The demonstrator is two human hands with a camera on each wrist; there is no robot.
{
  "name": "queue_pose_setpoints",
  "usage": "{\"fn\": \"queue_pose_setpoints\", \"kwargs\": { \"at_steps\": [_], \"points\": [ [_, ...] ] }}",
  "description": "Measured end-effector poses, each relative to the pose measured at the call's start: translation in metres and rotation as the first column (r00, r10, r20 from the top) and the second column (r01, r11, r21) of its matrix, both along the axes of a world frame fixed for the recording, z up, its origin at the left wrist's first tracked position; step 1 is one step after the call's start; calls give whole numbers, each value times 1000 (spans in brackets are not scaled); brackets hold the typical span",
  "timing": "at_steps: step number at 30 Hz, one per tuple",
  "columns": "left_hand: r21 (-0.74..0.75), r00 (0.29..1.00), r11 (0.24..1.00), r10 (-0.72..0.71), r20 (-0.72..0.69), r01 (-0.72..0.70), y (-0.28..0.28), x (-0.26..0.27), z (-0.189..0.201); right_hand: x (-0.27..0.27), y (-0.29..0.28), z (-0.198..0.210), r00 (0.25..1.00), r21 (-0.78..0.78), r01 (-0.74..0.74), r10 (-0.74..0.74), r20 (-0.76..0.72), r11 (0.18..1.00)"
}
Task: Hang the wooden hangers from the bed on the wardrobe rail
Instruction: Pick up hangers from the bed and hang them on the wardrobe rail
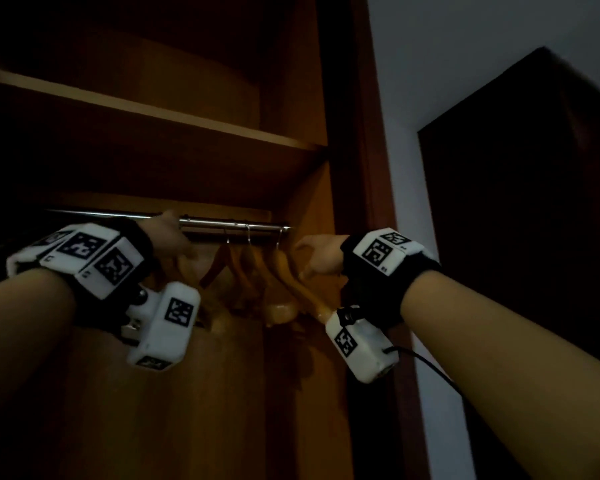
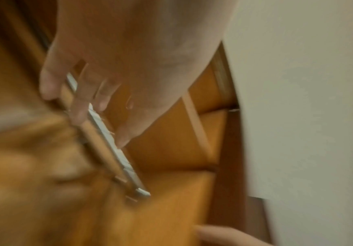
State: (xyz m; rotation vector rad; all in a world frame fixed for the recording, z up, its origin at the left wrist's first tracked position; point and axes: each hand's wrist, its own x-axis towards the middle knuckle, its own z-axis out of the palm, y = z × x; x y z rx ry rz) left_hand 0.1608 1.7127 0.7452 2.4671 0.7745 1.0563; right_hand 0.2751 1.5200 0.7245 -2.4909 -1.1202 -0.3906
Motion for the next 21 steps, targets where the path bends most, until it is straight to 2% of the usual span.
{"fn": "queue_pose_setpoints", "kwargs": {
  "at_steps": [2,5,10,12,15,21],
  "points": [
    [3,997,997,-80,11,80,-47,5,-2,-6,-36,-4,1000,18,18,-17,-20,1000],
    [14,964,965,-261,-44,262,-129,19,-15,-13,-104,-19,996,43,76,-73,-56,996],
    [14,817,820,-567,-103,572,-294,46,-72,-24,-262,-67,954,7,266,-262,-147,964],
    [-48,723,738,-671,-167,674,-369,51,-102,-32,-340,-92,923,-54,354,-358,-143,934],
    [-122,537,585,-794,-283,802,-483,54,-140,-50,-463,-122,842,-134,486,-504,-191,863],
    [-210,209,306,-899,-384,929,-706,54,-193,-114,-689,-164,583,-211,753,-781,-223,623]
  ]
}}
